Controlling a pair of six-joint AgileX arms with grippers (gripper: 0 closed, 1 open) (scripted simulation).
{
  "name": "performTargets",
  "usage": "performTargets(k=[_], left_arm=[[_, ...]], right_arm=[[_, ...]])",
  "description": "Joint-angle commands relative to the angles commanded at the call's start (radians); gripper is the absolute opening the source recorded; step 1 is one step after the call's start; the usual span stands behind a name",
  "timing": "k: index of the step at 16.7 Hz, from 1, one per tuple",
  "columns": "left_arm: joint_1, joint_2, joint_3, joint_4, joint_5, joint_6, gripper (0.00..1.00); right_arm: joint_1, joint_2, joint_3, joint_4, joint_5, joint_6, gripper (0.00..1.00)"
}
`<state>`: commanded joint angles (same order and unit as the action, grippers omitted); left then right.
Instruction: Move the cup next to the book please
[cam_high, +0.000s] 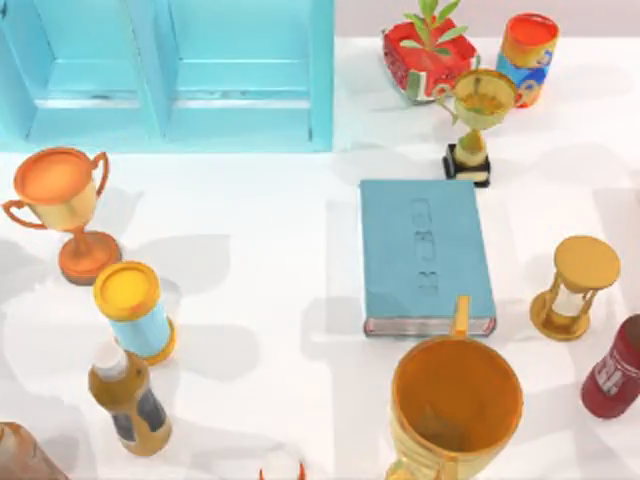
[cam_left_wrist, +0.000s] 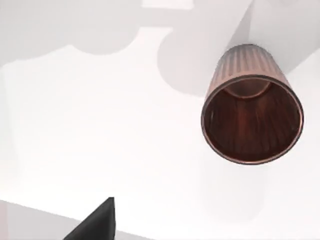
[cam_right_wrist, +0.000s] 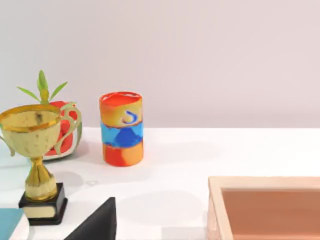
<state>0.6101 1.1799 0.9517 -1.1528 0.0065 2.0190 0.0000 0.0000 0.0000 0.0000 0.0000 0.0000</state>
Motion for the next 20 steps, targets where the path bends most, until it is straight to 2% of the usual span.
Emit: performTargets(k=[3,5,12,15,20], left_arm=[[0.051,0.091,0.061,-0.096,-0.005,0.173,1.00],[0.070,0.125,0.083,-0.132,-0.007,0.235,1.00],[0.073,0.133,0.084,-0.138,-0.007,0.253,1.00],[0.075,0.151,0.026,-0.070,-0.008,0.252,1.00],[0.080,0.213,-0.154,0.190,-0.008,0.258,1.00]], right_arm=[[0.000,0.000,0.000,0.000,0.000,0.000,1.00],[0.000,0.000,0.000,0.000,0.000,0.000,1.00],[0.000,0.000,0.000,0.000,0.000,0.000,1.00],[0.000,0.000,0.000,0.000,0.000,0.000,1.00],[0.000,0.000,0.000,0.000,0.000,0.000,1.00]])
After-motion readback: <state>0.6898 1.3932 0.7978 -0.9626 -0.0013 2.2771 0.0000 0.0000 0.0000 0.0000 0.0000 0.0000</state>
